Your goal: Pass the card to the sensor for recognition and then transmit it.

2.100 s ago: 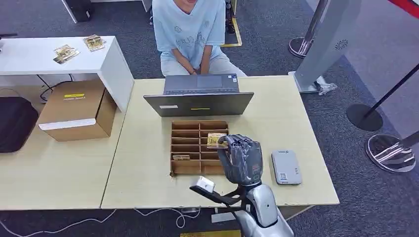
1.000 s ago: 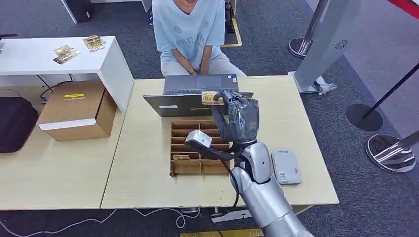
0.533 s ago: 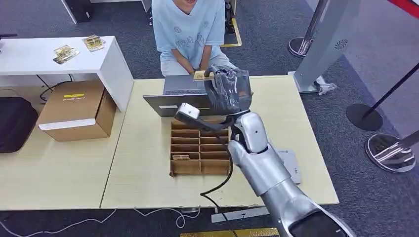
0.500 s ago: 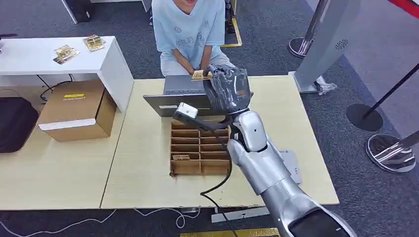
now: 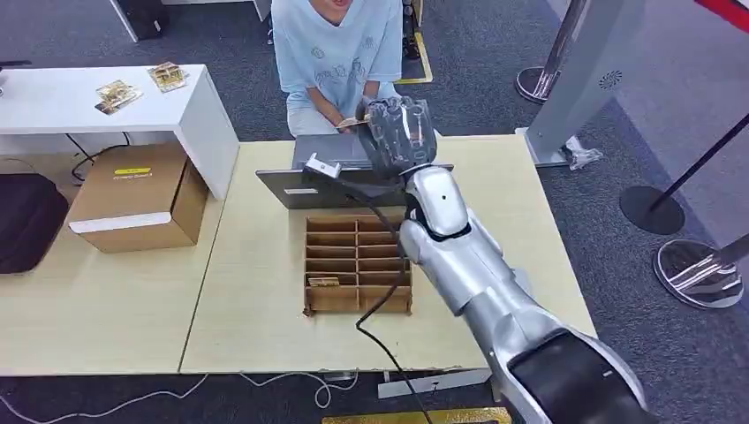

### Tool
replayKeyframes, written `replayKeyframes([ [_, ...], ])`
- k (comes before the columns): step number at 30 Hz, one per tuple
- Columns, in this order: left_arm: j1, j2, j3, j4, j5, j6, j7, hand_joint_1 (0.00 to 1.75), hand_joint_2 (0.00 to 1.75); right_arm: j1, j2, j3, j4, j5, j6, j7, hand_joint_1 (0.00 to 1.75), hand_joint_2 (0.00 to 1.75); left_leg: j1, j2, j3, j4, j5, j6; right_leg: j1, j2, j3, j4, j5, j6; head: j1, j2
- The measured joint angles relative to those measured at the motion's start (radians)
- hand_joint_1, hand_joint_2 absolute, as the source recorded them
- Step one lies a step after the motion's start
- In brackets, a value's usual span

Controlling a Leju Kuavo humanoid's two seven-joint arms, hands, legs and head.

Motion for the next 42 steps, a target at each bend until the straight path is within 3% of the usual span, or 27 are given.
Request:
replayKeyframes([
  [17, -0.001, 0.007, 0.000, 0.000, 0.003, 0.000, 0.001, 0.00, 1.75, -0.119, 0.020, 0.000, 0.175, 0.013, 0.103, 0.065, 1.75, 1.75, 0.000, 0.000, 0.000, 0.000, 0.000, 0.000, 0.000, 0.000, 0.000, 0.000, 0.000, 0.000, 0.000, 0.000],
  [42, -0.002, 0.008, 0.000, 0.000, -0.008, 0.003, 0.001, 0.00, 1.75, -0.128, 0.011, -0.022, 0.216, 0.010, 0.100, 0.075, 1.75, 1.75, 0.000, 0.000, 0.000, 0.000, 0.000, 0.000, 0.000, 0.000, 0.000, 0.000, 0.000, 0.000, 0.000, 0.000],
])
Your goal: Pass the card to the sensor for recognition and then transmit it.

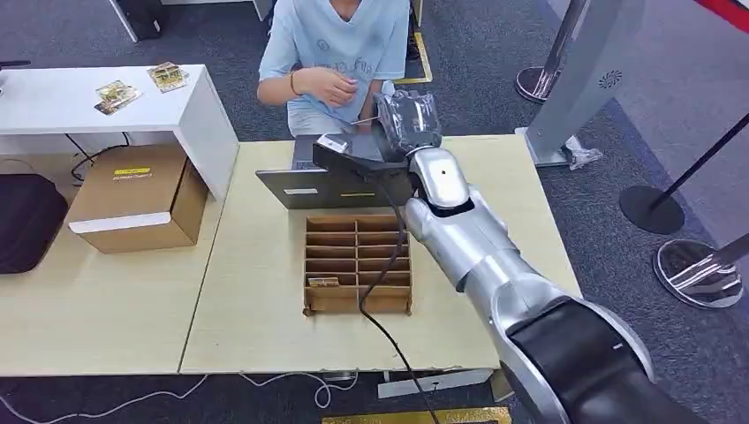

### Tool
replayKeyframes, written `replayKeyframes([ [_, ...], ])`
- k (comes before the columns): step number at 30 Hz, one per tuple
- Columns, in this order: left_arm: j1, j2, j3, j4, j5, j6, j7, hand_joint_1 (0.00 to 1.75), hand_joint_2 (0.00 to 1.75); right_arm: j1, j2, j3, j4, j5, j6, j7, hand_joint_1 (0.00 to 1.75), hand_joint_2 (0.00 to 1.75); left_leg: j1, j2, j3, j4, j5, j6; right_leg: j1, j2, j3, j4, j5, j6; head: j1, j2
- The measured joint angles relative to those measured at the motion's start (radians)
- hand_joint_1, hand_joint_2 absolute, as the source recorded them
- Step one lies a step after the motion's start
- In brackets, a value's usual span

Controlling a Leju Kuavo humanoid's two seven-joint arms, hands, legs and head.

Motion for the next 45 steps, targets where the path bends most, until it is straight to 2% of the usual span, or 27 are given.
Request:
replayKeyframes([
  [33, -0.002, 0.000, 0.000, 0.000, 0.008, 0.006, 0.000, 0.00, 1.75, -0.002, -0.005, -0.013, 0.009, 0.031, -0.013, -0.006, 1.73, 1.75, 0.000, 0.000, 0.000, 0.000, 0.000, 0.000, 0.000, 0.000, 0.000, 0.000, 0.000, 0.000, 0.000, 0.000],
  [34, -0.002, 0.000, 0.000, 0.000, 0.008, 0.006, 0.000, 0.00, 1.75, -0.003, -0.005, -0.013, 0.010, 0.034, -0.013, -0.006, 0.77, 1.75, 0.000, 0.000, 0.000, 0.000, 0.000, 0.000, 0.000, 0.000, 0.000, 0.000, 0.000, 0.000, 0.000, 0.000],
  [35, -0.002, 0.000, 0.000, 0.000, 0.008, 0.006, 0.000, 0.00, 1.75, -0.004, -0.005, -0.013, 0.012, 0.036, -0.011, -0.005, 0.00, 1.75, 0.000, 0.000, 0.000, 0.000, 0.000, 0.000, 0.000, 0.000, 0.000, 0.000, 0.000, 0.000, 0.000, 0.000],
  [45, -0.004, 0.000, 0.000, 0.000, 0.007, 0.005, -0.001, 0.00, 1.75, -0.012, -0.005, -0.013, 0.028, 0.042, 0.002, 0.016, 0.00, 1.75, 0.000, 0.000, 0.000, 0.000, 0.000, 0.000, 0.000, 0.000, 0.000, 0.000, 0.000, 0.000, 0.000, 0.000],
])
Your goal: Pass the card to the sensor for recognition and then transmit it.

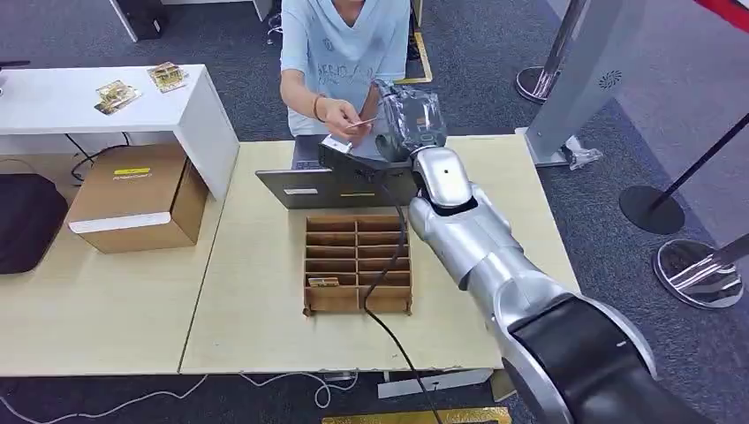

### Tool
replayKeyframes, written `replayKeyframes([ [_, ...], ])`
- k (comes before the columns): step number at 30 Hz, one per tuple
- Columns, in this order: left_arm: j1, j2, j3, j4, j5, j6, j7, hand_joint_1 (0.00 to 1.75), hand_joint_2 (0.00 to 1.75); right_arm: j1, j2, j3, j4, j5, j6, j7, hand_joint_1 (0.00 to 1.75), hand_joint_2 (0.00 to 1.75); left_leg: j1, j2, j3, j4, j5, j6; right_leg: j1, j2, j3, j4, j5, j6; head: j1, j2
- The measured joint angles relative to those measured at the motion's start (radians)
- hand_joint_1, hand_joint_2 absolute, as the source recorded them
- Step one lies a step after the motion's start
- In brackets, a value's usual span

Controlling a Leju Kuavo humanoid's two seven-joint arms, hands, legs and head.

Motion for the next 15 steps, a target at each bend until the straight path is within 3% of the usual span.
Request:
replayKeyframes([
  [15, -0.002, 0.000, 0.000, 0.000, 0.009, 0.001, 0.000, 0.00, 1.75, -0.002, 0.000, -0.018, 0.004, 0.002, -0.029, -0.017, 0.00, 1.75, 0.000, 0.000, 0.000, 0.000, 0.000, 0.000, 0.000, 0.000, 0.000, 0.000, 0.000, 0.000, 0.000, 0.000],
])
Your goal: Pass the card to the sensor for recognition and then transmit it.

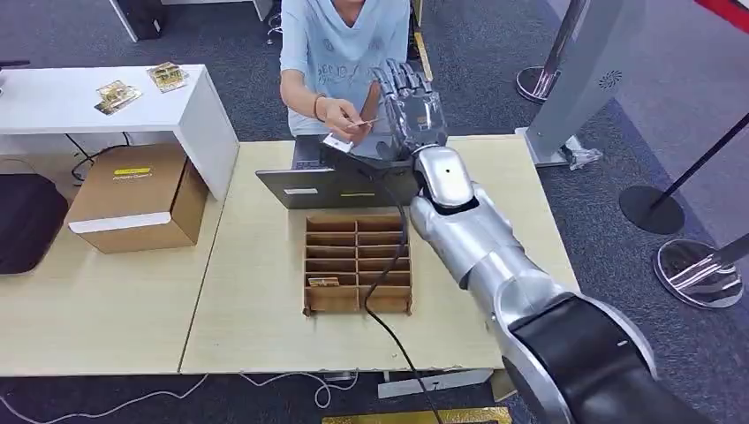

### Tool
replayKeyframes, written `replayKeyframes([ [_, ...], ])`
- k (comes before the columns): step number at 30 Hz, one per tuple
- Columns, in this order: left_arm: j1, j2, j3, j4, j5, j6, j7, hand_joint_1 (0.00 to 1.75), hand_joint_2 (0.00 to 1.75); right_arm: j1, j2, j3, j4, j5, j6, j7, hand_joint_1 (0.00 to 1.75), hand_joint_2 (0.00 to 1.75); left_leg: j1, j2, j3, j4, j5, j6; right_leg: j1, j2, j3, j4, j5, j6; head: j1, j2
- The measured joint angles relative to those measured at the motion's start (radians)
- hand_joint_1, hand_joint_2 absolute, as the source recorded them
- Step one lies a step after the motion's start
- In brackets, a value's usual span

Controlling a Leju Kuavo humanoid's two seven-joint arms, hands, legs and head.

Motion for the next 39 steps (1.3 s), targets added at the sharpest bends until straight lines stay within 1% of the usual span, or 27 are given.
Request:
replayKeyframes([
  [5, 0.000, 0.000, 0.000, 0.000, 0.001, 0.000, 0.000, 0.00, 1.75, 0.002, 0.000, -0.025, -0.014, -0.039, -0.055, -0.028, 0.00, 1.75, 0.000, 0.000, 0.000, 0.000, 0.000, 0.000, 0.000, 0.000, 0.000, 0.000, 0.000, 0.000, 0.000, 0.000],
  [10, 0.000, 0.000, 0.000, 0.000, 0.009, 0.003, 0.000, 0.00, 1.75, 0.016, -0.006, -0.061, -0.050, -0.089, -0.141, -0.073, 0.00, 1.75, 0.000, 0.000, 0.000, 0.000, 0.000, 0.000, 0.000, 0.000, 0.000, 0.000, 0.000, 0.000, 0.000, 0.000],
  [14, 0.000, 0.000, 0.002, 0.000, 0.019, 0.007, 0.000, 0.00, 1.75, 0.029, -0.019, -0.087, -0.095, -0.118, -0.180, -0.096, 0.00, 1.75, 0.000, 0.000, 0.000, 0.000, 0.000, 0.000, 0.000, 0.000, 0.000, 0.000, 0.000, 0.000, 0.000, 0.000],
  [17, 0.000, 0.000, 0.003, 0.000, 0.026, 0.010, 0.000, 0.00, 1.75, 0.046, -0.034, -0.103, -0.138, -0.135, -0.193, -0.106, 0.00, 1.75, 0.000, 0.000, 0.000, 0.000, 0.000, 0.000, 0.000, 0.000, 0.000, 0.000, 0.000, 0.000, 0.000, 0.000],
  [19, 0.000, 0.000, 0.005, 0.000, 0.032, 0.011, 0.000, 0.00, 1.75, 0.066, -0.046, -0.113, -0.176, -0.147, -0.219, -0.111, 0.00, 1.75, 0.000, 0.000, 0.000, 0.000, 0.000, 0.000, 0.000, 0.000, 0.000, 0.000, 0.000, 0.000, 0.000, 0.000],
  [23, 0.002, -0.001, 0.013, 0.000, 0.046, 0.014, -0.001, 0.00, 1.75, 0.143, -0.090, -0.140, -0.292, -0.189, -0.261, -0.134, 0.00, 1.75, 0.000, 0.000, 0.000, 0.000, 0.000, 0.000, 0.000, -0.001, 0.000, 0.000, 0.000, 0.000, 0.000, 0.000],
  [28, 0.004, -0.002, 0.022, 0.000, 0.057, 0.020, -0.001, 0.00, 1.75, 0.301, -0.127, -0.184, -0.496, -0.317, -0.285, -0.218, 0.00, 1.75, 0.000, -0.001, 0.000, 0.000, 0.000, 0.000, 0.000, -0.001, 0.000, -0.001, 0.000, 0.000, 0.000, 0.000],
  [33, 0.006, -0.002, 0.028, 0.000, 0.062, 0.020, -0.001, 0.00, 1.75, 0.447, -0.138, -0.211, -0.687, -0.317, -0.289, -0.227, 0.00, 1.75, 0.000, 0.000, 0.000, 0.000, 0.000, 0.000, 0.000, 0.000, 0.000, -0.001, 0.000, 0.000, 0.000, 0.000],
  [34, 0.006, -0.002, 0.029, 0.000, 0.064, 0.019, -0.001, 0.00, 1.75, 0.473, -0.139, -0.215, -0.719, -0.351, -0.282, -0.244, 0.00, 1.75, 0.000, 0.000, 0.000, 0.000, 0.000, 0.000, 0.000, 0.000, 0.000, -0.001, 0.000, 0.000, 0.000, 0.000],
  [35, 0.007, -0.002, 0.031, 0.000, 0.067, 0.019, -0.001, 0.00, 1.75, 0.503, -0.139, -0.219, -0.761, -0.429, -0.259, -0.278, 0.00, 1.75, 0.000, 0.000, 0.000, 0.000, 0.000, 0.000, 0.000, -0.001, 0.000, -0.001, 0.000, 0.000, 0.000, 0.000],
  [38, 0.008, -0.002, 0.039, 0.000, 0.074, 0.016, -0.001, 0.00, 1.75, 0.578, -0.139, -0.227, -0.863, -0.710, -0.161, -0.387, 0.00, 1.75, 0.000, 0.000, 0.000, 0.000, 0.000, 0.000, 0.000, 0.000, 0.000, -0.001, 0.000, 0.000, 0.000, 0.000],
  [39, 0.009, -0.002, 0.039, 0.000, 0.076, 0.012, -0.001, 0.00, 1.75, 0.603, -0.140, -0.230, -0.900, -0.811, -0.115, -0.425, 0.00, 1.75, 0.000, 0.000, 0.000, 0.000, 0.000, 0.000, 0.000, 0.000, 0.000, -0.001, 0.000, 0.000, 0.000, 0.000],
])
